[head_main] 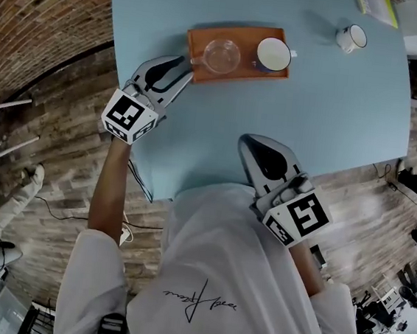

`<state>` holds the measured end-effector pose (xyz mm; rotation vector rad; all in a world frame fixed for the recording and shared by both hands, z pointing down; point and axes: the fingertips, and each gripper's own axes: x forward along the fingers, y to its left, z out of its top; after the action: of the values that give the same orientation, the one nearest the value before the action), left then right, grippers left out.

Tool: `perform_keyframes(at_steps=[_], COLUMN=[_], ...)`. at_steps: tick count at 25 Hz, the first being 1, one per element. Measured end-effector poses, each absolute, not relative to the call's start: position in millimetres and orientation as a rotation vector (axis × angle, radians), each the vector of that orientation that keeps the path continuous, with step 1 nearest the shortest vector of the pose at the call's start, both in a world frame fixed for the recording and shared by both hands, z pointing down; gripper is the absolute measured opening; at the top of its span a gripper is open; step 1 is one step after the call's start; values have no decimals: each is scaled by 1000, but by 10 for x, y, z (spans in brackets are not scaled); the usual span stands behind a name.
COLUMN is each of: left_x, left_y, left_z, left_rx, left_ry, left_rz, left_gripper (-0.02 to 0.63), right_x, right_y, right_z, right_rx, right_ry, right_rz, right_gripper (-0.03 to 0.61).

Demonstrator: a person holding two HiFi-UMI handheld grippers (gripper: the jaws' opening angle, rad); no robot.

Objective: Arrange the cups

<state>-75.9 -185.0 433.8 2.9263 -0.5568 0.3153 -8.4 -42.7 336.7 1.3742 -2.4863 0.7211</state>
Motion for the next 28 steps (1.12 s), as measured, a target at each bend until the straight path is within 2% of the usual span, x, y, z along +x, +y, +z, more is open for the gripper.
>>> perform_keyframes(at_steps=[7, 28], left_x=[-644, -420], left_y=[-1897, -1908], left_z=[4529, 4787], left_rx=[3015, 3078], left_ry=[-414, -166], left_rz=[502, 636], left_gripper=[126, 120], right_x=[-48, -38], right_y=[-447, -540], right_z=[3444, 3644], right_rx=[1388, 1359], right_ry=[-2462, -2405], right_rz=[751, 806], right_gripper=[21, 21])
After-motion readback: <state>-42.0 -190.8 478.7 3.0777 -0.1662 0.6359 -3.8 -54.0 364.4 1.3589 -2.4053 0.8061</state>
